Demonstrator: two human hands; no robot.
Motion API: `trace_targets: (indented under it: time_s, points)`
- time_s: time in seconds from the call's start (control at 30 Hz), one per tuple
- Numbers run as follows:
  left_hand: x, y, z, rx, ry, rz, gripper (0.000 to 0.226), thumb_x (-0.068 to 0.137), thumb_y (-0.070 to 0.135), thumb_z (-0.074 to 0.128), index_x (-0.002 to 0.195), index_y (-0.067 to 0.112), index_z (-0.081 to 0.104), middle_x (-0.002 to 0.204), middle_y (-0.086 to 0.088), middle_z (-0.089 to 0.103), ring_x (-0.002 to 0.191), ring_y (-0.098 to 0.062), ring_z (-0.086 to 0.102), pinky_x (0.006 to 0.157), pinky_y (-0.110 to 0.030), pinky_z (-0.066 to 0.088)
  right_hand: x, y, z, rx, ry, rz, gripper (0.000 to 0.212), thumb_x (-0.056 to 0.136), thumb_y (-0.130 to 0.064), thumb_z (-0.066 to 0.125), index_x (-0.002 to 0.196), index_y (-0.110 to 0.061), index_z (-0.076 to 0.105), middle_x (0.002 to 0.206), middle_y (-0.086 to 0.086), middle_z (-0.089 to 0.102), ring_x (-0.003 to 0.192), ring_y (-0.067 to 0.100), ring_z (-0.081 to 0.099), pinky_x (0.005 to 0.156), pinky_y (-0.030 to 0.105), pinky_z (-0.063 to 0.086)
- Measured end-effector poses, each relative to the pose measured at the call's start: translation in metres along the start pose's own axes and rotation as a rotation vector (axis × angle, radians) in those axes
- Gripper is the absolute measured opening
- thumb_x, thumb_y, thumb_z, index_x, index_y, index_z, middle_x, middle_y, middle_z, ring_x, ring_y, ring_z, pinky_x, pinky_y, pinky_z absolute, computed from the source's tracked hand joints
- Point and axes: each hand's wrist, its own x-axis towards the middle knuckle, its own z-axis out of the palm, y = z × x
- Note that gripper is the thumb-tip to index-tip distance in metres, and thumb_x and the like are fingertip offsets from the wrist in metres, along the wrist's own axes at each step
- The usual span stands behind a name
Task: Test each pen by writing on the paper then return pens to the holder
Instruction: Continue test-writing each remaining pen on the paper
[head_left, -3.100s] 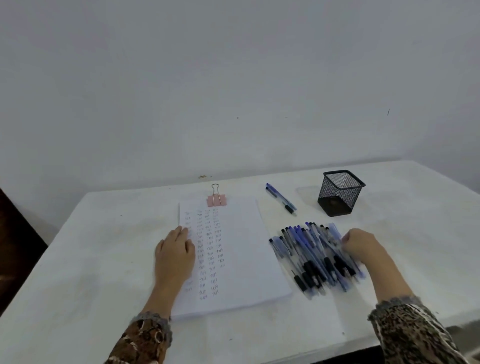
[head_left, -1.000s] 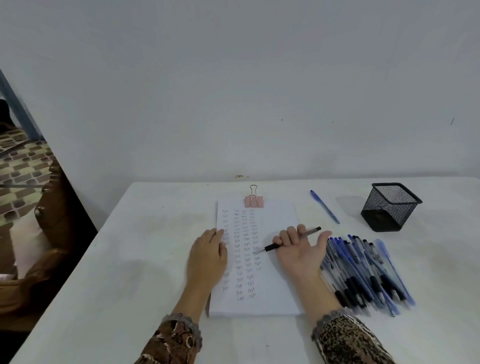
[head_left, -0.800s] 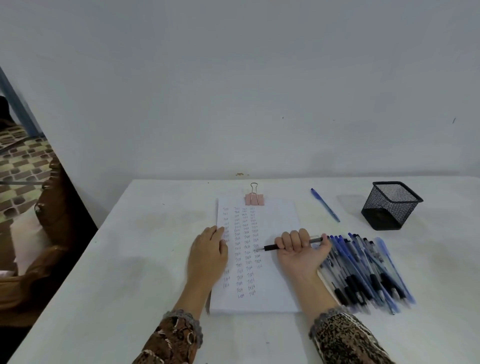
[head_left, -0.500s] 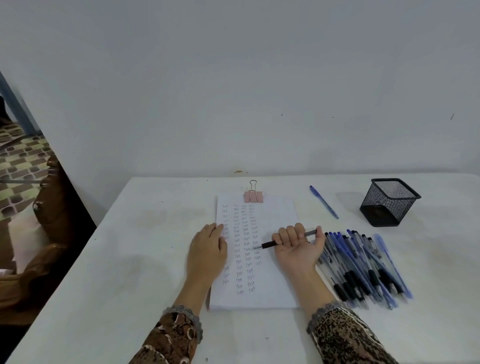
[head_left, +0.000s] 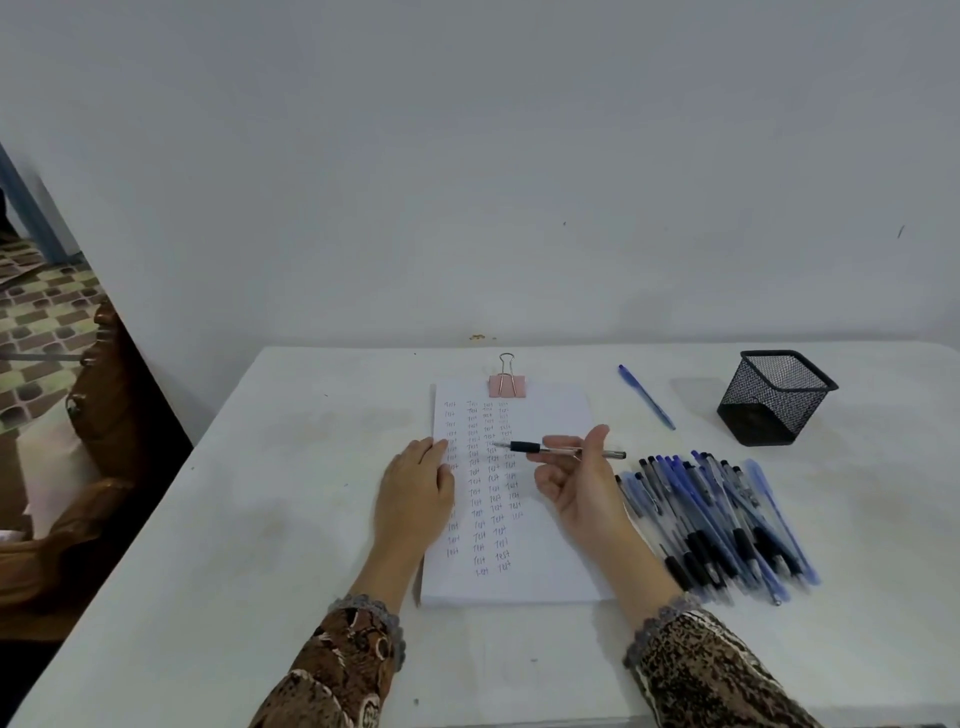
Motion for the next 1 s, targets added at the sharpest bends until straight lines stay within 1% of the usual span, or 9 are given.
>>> trace_targets:
  time_s: [0.1, 0.17, 0.27, 0.33, 0.47, 0.57, 0.67, 0.87, 1.0]
  points:
    - [-0.001, 0.001, 0.000, 0.003, 0.004, 0.002, 0.041, 0.098, 0.019, 0.036, 0.138, 0.012, 0.042, 0.144, -0.002, 0.040, 0.135, -0.016, 0.032, 0.113, -0.027, 0.019, -0.006, -0.004, -0.006, 0.121, -0.122, 0.031, 0.014, 0.076, -0.008, 0.065, 0.064, -0.008, 0.058, 0.064, 0.010, 0.067, 0.058, 0.019, 0.069, 0.053, 0.018, 0.056]
    - [0.000, 0.001, 0.000, 0.007, 0.011, 0.010, 0.040, 0.097, 0.018, 0.036, 0.137, 0.012, 0.043, 0.143, -0.003, 0.042, 0.134, -0.016, 0.033, 0.112, -0.027, 0.020, -0.009, -0.004, -0.008, 0.108, -0.195, 0.087, 0.017, 0.067, 0.003, 0.063, 0.060, -0.012, 0.060, 0.062, 0.006, 0.062, 0.055, 0.016, 0.065, 0.053, 0.017, 0.054]
    - [0.000, 0.001, 0.000, 0.010, 0.011, 0.011, 0.040, 0.097, 0.018, 0.037, 0.136, 0.011, 0.044, 0.142, -0.003, 0.044, 0.132, -0.016, 0.036, 0.111, -0.027, 0.022, -0.012, -0.004, -0.007, 0.043, -0.221, 0.146, 0.014, 0.085, 0.004, 0.050, 0.078, -0.004, 0.060, 0.067, 0.010, 0.066, 0.056, 0.016, 0.065, 0.054, 0.018, 0.055]
    - [-0.001, 0.000, 0.001, 0.009, 0.012, 0.013, 0.040, 0.097, 0.017, 0.037, 0.136, 0.011, 0.044, 0.141, -0.003, 0.044, 0.132, -0.017, 0.036, 0.112, -0.028, 0.022, -0.013, -0.005, -0.004, -0.007, -0.202, 0.116, 0.016, 0.089, 0.007, 0.047, 0.078, -0.002, 0.055, 0.067, 0.011, 0.067, 0.059, 0.017, 0.067, 0.056, 0.017, 0.055]
    - [-0.001, 0.000, 0.002, 0.000, 0.018, 0.014, 0.040, 0.096, 0.017, 0.038, 0.135, 0.010, 0.046, 0.140, -0.004, 0.045, 0.131, -0.018, 0.038, 0.111, -0.030, 0.024, -0.014, 0.000, -0.005, -0.244, -0.132, -0.056, 0.031, 0.087, 0.013, 0.051, 0.069, -0.011, 0.043, 0.046, 0.000, 0.048, 0.039, 0.008, 0.047, 0.037, 0.014, 0.035]
    - [-0.001, 0.000, 0.003, -0.005, 0.027, 0.014, 0.039, 0.096, 0.017, 0.039, 0.134, 0.010, 0.047, 0.139, -0.004, 0.047, 0.129, -0.018, 0.039, 0.111, -0.030, 0.026, -0.015, 0.010, -0.010, -0.391, -0.076, -0.200, 0.049, 0.076, 0.020, 0.052, 0.060, -0.018, 0.026, 0.049, -0.008, 0.030, 0.042, 0.008, 0.026, 0.041, 0.014, 0.025]
    - [0.000, 0.000, 0.004, 0.003, 0.028, 0.013, 0.040, 0.096, 0.017, 0.039, 0.134, 0.010, 0.047, 0.139, -0.004, 0.046, 0.130, -0.018, 0.039, 0.111, -0.030, 0.026, -0.022, 0.013, -0.009, -0.480, -0.091, -0.250, 0.041, 0.059, 0.006, 0.049, 0.060, -0.021, 0.019, 0.053, -0.011, 0.021, 0.050, 0.007, 0.014, 0.046, 0.015, 0.018]
    - [0.000, 0.001, 0.004, 0.021, 0.025, 0.001, 0.039, 0.097, 0.018, 0.038, 0.135, 0.011, 0.045, 0.140, -0.004, 0.045, 0.130, -0.019, 0.038, 0.110, -0.029, 0.024, -0.025, 0.015, -0.004, -0.611, -0.114, -0.253, 0.038, 0.056, 0.001, 0.048, 0.055, -0.024, 0.019, 0.057, -0.011, 0.020, 0.052, 0.005, 0.016, 0.050, 0.015, 0.019]
    - [0.000, 0.000, 0.004, 0.017, 0.023, 0.000, 0.040, 0.097, 0.018, 0.038, 0.135, 0.011, 0.045, 0.141, -0.004, 0.044, 0.131, -0.019, 0.037, 0.110, -0.030, 0.024, -0.028, 0.015, -0.001, -0.670, -0.134, -0.247, 0.046, 0.066, 0.014, 0.050, 0.055, -0.021, 0.022, 0.062, -0.007, 0.022, 0.051, 0.004, 0.020, 0.050, 0.014, 0.020]
